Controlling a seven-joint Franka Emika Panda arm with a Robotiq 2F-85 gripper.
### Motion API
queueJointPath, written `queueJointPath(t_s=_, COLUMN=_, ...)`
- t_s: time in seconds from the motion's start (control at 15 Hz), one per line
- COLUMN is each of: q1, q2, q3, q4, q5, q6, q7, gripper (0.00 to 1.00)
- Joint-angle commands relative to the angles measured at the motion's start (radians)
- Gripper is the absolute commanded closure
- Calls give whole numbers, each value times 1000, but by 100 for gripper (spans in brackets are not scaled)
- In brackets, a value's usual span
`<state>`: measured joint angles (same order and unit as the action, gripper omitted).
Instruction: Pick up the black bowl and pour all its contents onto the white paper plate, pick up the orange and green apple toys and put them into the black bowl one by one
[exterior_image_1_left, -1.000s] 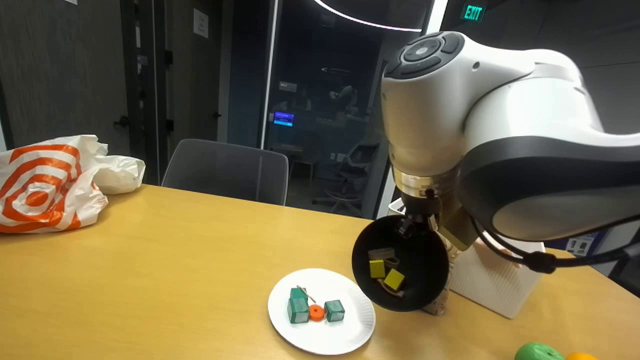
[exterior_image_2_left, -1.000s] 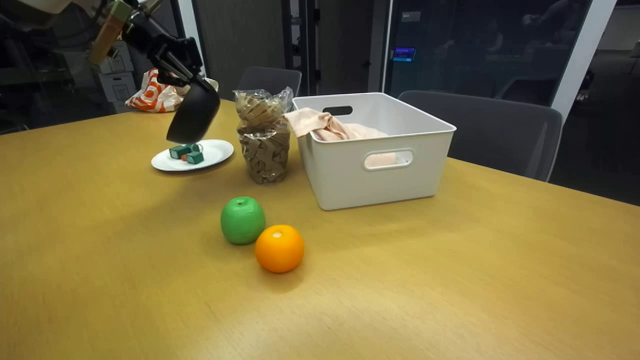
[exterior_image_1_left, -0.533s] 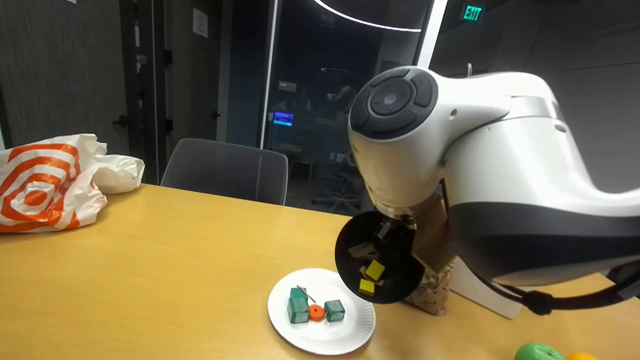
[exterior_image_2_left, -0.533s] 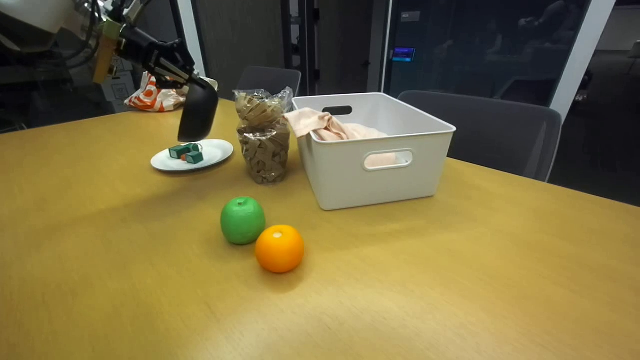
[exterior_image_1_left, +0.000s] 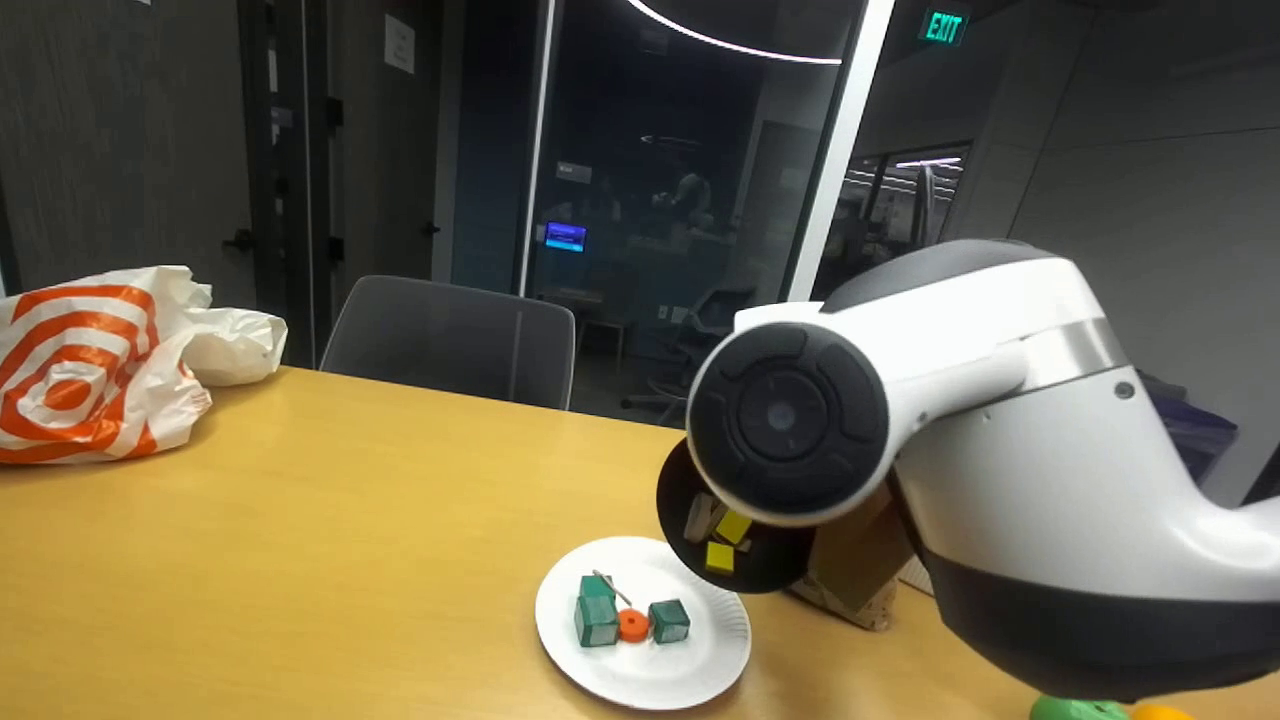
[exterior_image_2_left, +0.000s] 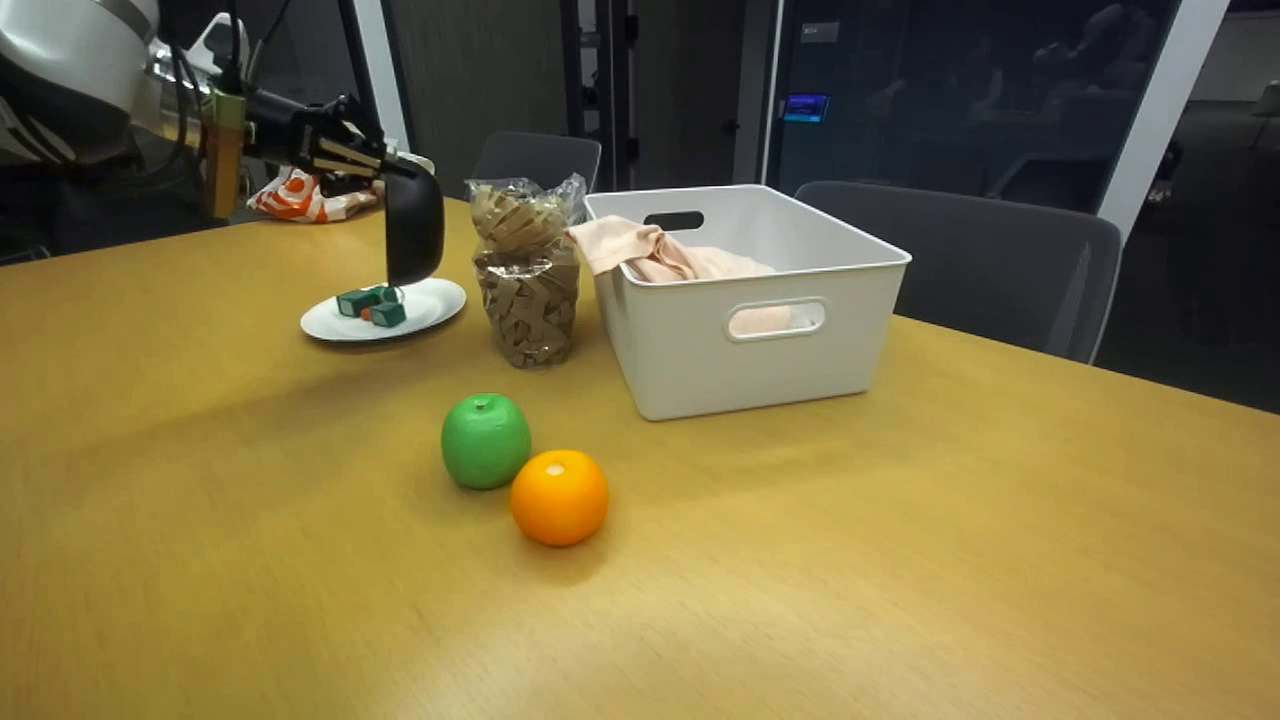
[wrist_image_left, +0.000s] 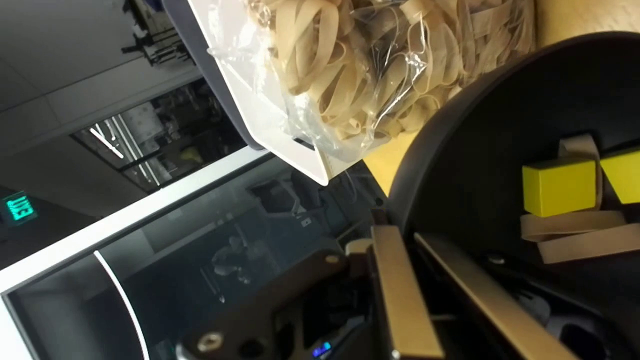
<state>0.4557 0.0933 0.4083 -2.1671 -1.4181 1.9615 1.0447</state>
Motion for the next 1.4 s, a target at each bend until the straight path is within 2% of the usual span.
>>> queueJointPath(t_s=0.0, q1=7, q2=-9, q3=12, q4=-56, q5=-167, q6=-11, q7=106, gripper=95)
queueJointPath(t_s=0.53, q1=5, q2=-16, q3=22, q4=-122, q5=-429, q6=-48, q7=277, gripper=96)
queueJointPath(t_s=0.87, q1=1, q2=-14, q3=25, q4=-163, q5=-511, q6=-66, q7=334, gripper=96)
queueJointPath(t_s=1.0, q1=9, q2=-17, q3=29, q4=-188, q5=-587, q6=-121, q7=381, gripper=95)
queueJointPath(t_s=1.33, q1=3, q2=-17, q3=37, q4=-180, q5=-594, q6=-212, q7=447, gripper=96)
